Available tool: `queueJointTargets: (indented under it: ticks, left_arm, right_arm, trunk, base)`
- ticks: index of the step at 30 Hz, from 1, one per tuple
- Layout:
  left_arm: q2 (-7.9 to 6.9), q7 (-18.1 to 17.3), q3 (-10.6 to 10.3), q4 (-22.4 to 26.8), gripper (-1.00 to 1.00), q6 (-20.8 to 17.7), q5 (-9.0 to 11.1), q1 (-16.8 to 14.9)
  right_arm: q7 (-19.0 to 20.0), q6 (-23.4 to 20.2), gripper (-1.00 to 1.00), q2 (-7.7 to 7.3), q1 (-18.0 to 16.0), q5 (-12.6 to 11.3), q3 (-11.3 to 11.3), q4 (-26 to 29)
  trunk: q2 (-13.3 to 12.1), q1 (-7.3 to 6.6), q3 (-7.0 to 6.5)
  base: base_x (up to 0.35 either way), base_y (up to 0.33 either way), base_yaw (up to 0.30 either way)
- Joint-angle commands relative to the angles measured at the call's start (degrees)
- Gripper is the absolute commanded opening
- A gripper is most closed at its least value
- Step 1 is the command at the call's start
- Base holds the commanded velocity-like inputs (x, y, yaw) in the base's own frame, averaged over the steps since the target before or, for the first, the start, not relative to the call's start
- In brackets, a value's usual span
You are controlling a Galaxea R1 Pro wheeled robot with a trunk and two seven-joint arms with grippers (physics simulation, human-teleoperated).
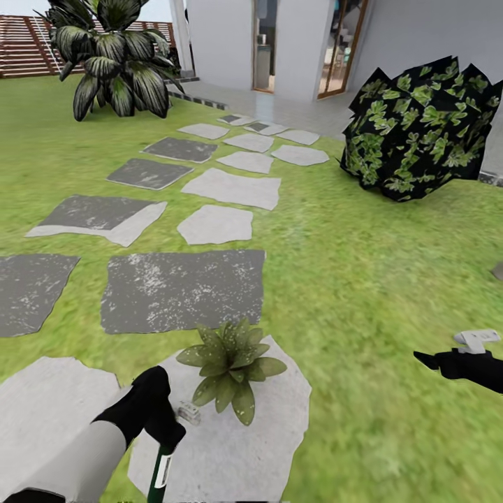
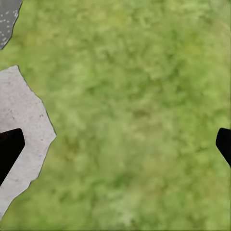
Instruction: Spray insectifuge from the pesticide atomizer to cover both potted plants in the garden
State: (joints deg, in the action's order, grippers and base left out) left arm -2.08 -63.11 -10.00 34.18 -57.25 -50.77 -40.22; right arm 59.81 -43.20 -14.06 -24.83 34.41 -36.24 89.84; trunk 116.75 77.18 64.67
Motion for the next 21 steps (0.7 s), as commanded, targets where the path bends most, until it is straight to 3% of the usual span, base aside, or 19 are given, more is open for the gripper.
queueJointTargets:
  ticks: [1,4,7,14,21]
  left_arm:
    - [-0.03,-0.57,1.68,0.11,-1.0,-0.31,-0.5,-0.06]
    - [-0.14,-0.57,5.91,0.19,-1.0,-0.21,-0.58,-0.13]
    - [-0.35,-0.63,7.65,0.45,-1.0,-0.21,-0.6,-0.29]
    - [-0.18,-0.5,9.71,1.22,-1.0,-0.23,-0.57,-1.04]
    - [0.04,-0.52,10.13,1.32,-1.0,-0.18,-0.56,-1.33]
  right_arm:
    - [0.57,-0.22,1.0,-0.01,-0.05,0.48,-0.06,0.07]
    - [0.55,-0.22,1.0,-0.01,-0.04,0.48,-0.06,0.07]
    - [0.51,-0.22,1.0,-0.01,-0.05,0.48,-0.06,0.07]
    - [0.54,-0.22,1.0,0.01,-0.05,0.48,0.0,-0.01]
    - [0.54,-0.22,1.0,0.07,-0.05,0.48,0.01,-0.01]
  trunk:
    - [0.02,-0.01,0.08]
    - [0.02,-0.01,0.17]
    - [0.02,-0.01,0.26]
    - [0.02,-0.01,0.49]
    - [0.02,-0.01,0.71]
  base:
    - [0.0,-0.037,0.223]
    - [0.0,-0.095,0.227]
    - [0.0,-0.136,0.23]
    - [0.035,-0.157,0.231]
    - [0.174,-0.234,0.232]
